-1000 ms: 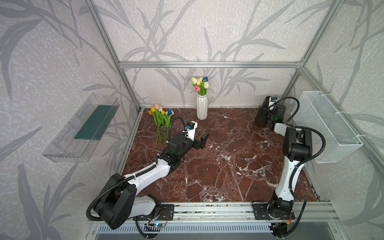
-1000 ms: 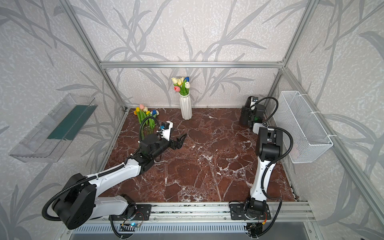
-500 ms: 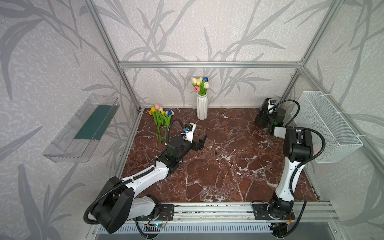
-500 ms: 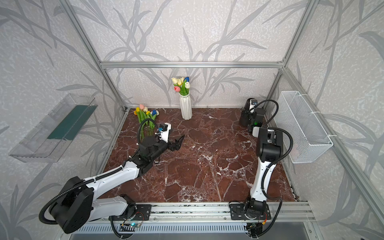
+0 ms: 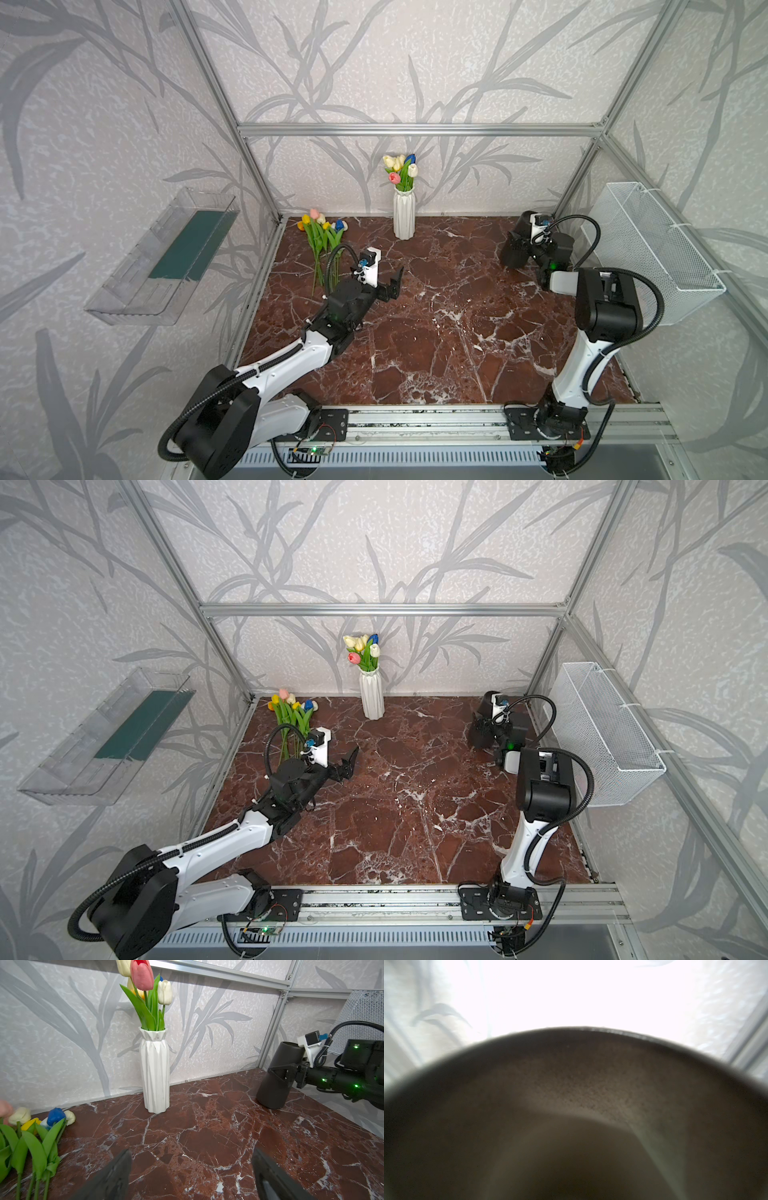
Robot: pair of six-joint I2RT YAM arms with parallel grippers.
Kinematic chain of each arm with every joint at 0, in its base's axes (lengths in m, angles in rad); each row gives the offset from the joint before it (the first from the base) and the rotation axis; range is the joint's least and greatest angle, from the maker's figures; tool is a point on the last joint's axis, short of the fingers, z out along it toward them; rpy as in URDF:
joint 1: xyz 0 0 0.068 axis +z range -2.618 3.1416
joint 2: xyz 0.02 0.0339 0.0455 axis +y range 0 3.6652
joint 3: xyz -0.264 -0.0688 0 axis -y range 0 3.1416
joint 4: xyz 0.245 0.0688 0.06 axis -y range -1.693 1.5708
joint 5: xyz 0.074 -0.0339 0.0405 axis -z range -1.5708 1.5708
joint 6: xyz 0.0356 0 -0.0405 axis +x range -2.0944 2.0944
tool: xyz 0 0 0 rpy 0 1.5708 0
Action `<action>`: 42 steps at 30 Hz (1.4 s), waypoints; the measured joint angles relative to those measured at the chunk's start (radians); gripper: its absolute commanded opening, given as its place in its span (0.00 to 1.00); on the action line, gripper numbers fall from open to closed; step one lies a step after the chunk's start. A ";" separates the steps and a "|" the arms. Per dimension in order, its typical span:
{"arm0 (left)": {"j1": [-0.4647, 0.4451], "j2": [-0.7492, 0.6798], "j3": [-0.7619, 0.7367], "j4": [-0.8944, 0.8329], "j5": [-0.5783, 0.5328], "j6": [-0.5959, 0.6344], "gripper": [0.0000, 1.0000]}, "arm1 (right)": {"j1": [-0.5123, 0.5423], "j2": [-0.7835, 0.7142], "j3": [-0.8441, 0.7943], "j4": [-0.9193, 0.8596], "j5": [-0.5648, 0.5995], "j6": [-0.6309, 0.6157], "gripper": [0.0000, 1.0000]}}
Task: Arrange the flowers into the vase
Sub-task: 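Move the black cup toward the table centre with the right gripper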
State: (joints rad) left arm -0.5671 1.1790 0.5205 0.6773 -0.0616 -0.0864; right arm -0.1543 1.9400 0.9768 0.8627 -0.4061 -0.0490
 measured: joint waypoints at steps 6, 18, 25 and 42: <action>0.029 0.003 -0.005 0.002 -0.068 0.005 0.92 | 0.222 -0.157 -0.138 -0.026 -0.057 -0.021 0.29; 0.227 0.006 0.006 -0.119 -0.131 -0.144 0.90 | 0.712 -0.318 -0.257 -0.006 -0.108 -0.140 0.29; 0.264 0.006 0.021 -0.217 -0.133 -0.187 0.90 | 0.718 -0.312 -0.282 -0.021 -0.106 -0.144 0.30; 0.320 0.087 0.114 -0.349 -0.071 -0.200 0.90 | 0.737 -0.190 -0.372 0.234 -0.118 -0.071 0.50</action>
State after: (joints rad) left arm -0.2466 1.2655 0.6350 0.3286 -0.1322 -0.2867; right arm 0.5823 1.7504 0.6044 1.0969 -0.5243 -0.1200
